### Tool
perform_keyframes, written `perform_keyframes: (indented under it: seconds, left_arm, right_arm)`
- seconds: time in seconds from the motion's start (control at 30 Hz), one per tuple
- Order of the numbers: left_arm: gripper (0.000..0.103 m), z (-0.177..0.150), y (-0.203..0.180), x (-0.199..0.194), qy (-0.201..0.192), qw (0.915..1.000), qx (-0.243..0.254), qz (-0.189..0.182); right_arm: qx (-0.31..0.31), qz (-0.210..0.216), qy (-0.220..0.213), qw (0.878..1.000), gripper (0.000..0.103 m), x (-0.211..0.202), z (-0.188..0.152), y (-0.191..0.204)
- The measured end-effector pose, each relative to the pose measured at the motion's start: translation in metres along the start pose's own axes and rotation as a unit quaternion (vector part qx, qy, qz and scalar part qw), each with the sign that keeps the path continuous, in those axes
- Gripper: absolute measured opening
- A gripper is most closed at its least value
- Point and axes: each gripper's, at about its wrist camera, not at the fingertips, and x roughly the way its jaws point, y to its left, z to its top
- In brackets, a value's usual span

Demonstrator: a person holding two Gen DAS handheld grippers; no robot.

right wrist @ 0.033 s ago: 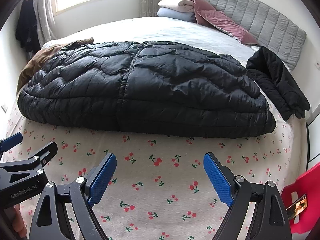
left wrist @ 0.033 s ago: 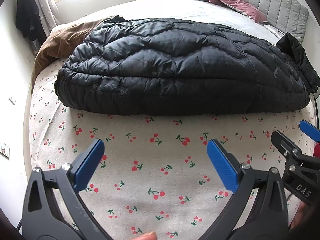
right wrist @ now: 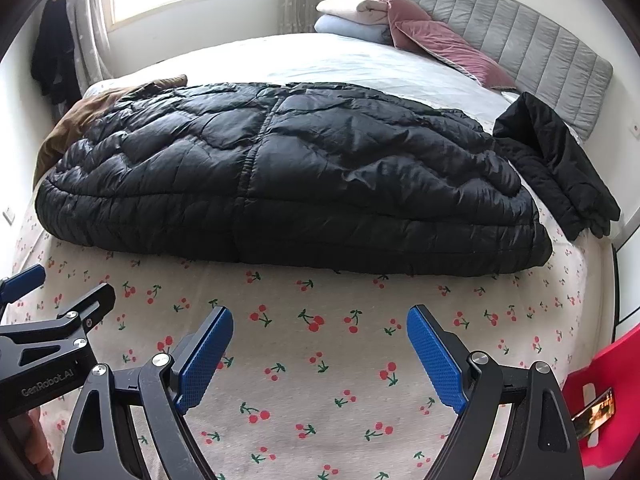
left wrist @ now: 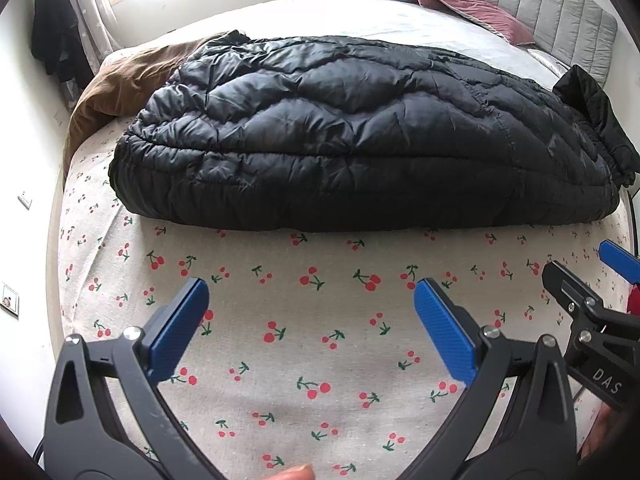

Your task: Fold large clothes

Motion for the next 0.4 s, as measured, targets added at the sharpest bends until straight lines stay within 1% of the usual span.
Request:
perform_keyframes:
  seconds: [0.23,0.4]
  left_arm:
    - [0.102,0.000,0.000,0.002,-0.004,1.0000,0.003,0.004]
    - [0.102,0.000,0.000,0.006,0.000,1.0000,0.003,0.006]
  right_arm:
    - [0.005,-0.001,0.009,1.000,0.090,0.006,0.001,-0.001]
    - [0.013,0.007,0.020,1.000,0.090,0.012,0.000,-0.003]
